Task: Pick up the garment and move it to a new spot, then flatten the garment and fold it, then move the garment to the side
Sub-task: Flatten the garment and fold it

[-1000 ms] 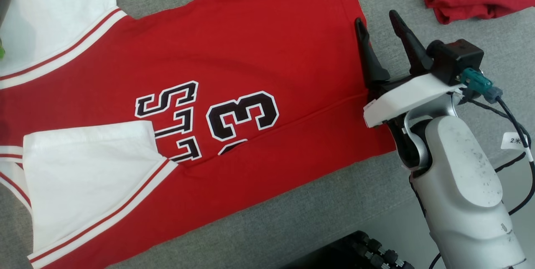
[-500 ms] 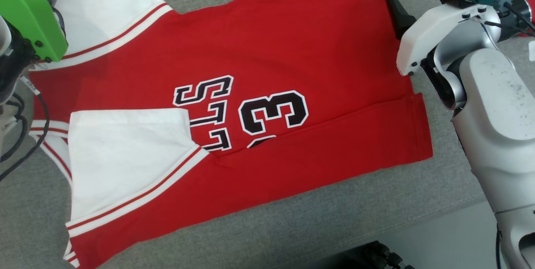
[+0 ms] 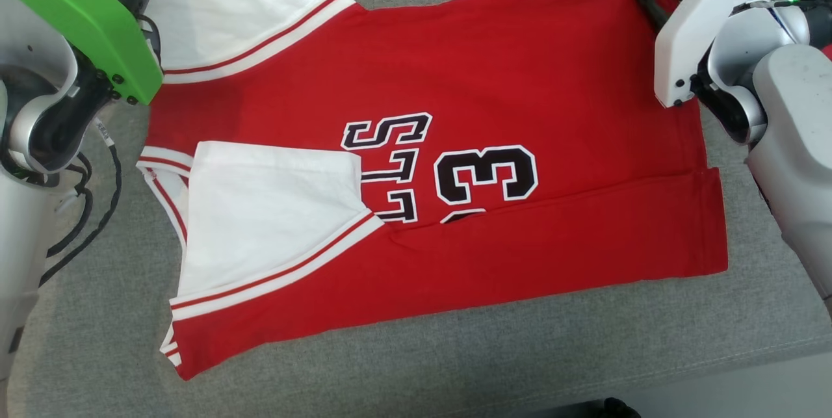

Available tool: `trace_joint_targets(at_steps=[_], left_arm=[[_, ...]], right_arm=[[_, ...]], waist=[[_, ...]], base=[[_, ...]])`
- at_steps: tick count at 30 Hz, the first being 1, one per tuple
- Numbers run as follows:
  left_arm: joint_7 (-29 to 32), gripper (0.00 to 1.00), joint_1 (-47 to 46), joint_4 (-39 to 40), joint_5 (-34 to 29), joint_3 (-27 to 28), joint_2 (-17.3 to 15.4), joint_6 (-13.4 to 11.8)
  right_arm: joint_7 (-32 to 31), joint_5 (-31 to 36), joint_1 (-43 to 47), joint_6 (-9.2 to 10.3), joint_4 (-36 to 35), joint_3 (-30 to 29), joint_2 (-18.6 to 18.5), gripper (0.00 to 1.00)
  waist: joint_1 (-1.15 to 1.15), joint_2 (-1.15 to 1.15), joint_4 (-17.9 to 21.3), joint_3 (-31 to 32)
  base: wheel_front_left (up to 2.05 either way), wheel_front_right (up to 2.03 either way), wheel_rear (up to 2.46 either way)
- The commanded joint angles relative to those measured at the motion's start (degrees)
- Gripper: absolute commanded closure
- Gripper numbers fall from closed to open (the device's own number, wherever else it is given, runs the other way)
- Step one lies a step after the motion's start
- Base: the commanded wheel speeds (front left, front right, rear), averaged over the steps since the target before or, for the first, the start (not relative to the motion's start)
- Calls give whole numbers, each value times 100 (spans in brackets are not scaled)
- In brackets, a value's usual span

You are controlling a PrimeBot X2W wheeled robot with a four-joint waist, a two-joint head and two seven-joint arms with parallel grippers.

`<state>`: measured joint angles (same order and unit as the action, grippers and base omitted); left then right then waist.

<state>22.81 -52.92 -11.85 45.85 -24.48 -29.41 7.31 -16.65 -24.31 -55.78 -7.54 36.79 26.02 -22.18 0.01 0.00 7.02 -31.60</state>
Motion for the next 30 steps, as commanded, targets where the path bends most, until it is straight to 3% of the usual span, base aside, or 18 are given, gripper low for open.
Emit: trace_joint_targets(at_steps=[1,8,18,22,30], left_arm=[[-89,100,-2,-48,27,-34,10,21],[-528,100,65,-185,113,-161,7,21],[-1178,100,991,234,417,-409,-64,21],[-1433,100,1603,535,518,-425,-158,6],[-1855,100,2941,1149,668,-456,-171,-260]], right_arm=[[26,-35,-68,11,115,41,-64,100],[768,-13,-149,11,383,39,-32,100],[2005,-94,893,11,116,114,-102,100],[2254,-153,1455,11,-160,-22,-170,100],[2316,161,2603,11,-942,-381,-381,100]], waist=[[-1,0,-42,56],[-1,0,-17,307],[-1,0,-189,1039],[-1,0,-304,1367],[-1,0,-502,1779]], base=[[0,0,0],[0,0,0],[0,0,0],[0,0,0],[0,0,0]])
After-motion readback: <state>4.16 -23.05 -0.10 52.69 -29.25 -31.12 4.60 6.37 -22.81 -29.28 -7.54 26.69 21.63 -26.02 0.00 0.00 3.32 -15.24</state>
